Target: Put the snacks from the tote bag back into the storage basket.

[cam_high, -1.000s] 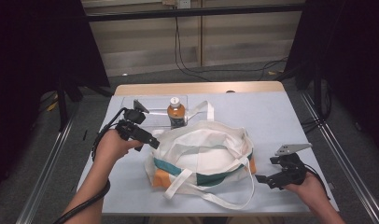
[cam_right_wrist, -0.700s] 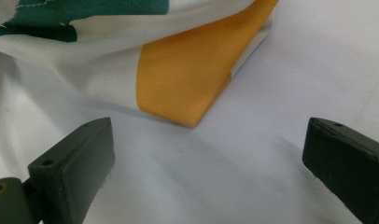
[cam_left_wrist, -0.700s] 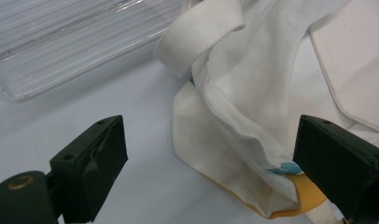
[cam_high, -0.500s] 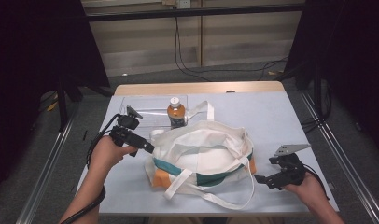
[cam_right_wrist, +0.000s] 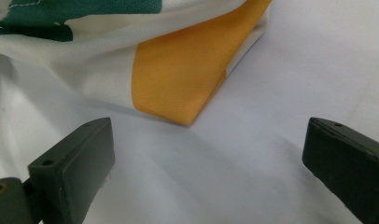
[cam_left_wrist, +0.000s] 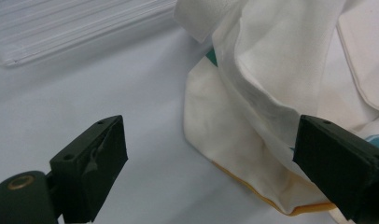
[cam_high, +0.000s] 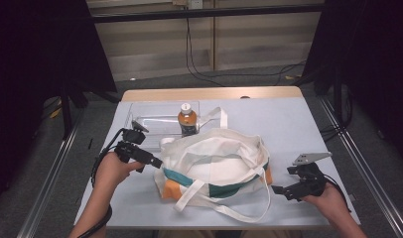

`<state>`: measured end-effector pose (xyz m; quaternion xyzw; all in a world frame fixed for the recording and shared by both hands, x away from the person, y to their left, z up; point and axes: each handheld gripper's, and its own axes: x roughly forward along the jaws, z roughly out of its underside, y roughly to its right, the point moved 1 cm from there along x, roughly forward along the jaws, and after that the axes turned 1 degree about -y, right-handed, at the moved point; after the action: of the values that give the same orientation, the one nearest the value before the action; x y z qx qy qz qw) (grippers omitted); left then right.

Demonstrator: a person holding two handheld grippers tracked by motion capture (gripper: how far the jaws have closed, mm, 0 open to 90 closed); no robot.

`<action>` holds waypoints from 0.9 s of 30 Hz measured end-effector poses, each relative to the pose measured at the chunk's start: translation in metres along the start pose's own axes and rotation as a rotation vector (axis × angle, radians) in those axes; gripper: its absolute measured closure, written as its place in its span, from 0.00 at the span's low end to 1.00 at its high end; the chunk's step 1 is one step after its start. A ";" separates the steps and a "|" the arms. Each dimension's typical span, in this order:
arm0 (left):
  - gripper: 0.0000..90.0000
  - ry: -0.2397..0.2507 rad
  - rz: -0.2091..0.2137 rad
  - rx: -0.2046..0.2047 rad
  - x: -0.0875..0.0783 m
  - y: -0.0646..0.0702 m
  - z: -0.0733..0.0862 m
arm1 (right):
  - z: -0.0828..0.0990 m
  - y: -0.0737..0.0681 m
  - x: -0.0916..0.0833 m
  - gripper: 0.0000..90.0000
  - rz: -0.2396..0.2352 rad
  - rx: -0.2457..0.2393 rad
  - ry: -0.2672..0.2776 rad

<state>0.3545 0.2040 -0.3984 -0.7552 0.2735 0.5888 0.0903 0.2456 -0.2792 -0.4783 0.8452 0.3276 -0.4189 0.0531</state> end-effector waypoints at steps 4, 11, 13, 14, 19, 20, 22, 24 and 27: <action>0.11 0.001 -0.008 -0.003 0.003 -0.002 0.003 | 0.000 0.000 0.000 0.02 -0.002 0.002 -0.001; 0.10 0.014 -0.001 -0.018 0.009 -0.006 0.010 | 0.000 0.000 0.000 0.02 -0.001 -0.003 -0.002; 0.10 0.019 0.003 -0.032 0.011 -0.007 0.012 | 0.000 0.000 0.000 0.02 -0.001 -0.001 0.001; 0.10 0.022 0.002 -0.033 0.012 -0.007 0.013 | 0.000 0.000 0.000 0.02 -0.002 0.004 -0.002; 0.10 0.023 -0.001 -0.040 0.017 -0.008 0.017 | 0.001 0.001 -0.001 0.02 0.000 -0.001 -0.002; 0.10 0.022 0.003 -0.044 0.018 -0.009 0.018 | 0.001 0.001 0.000 0.02 0.000 -0.004 -0.004; 0.10 0.024 0.004 -0.049 0.020 -0.010 0.020 | 0.001 0.001 0.000 0.02 -0.001 0.001 -0.004; 0.10 0.023 0.006 -0.050 0.022 -0.011 0.022 | 0.000 0.001 0.000 0.02 -0.004 -0.002 -0.003; 0.10 0.028 0.006 -0.062 0.025 -0.012 0.025 | 0.000 0.001 0.001 0.02 -0.006 -0.002 -0.001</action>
<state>0.3439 0.2176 -0.4310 -0.7650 0.2589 0.5865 0.0613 0.2459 -0.2796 -0.4792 0.8438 0.3305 -0.4194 0.0527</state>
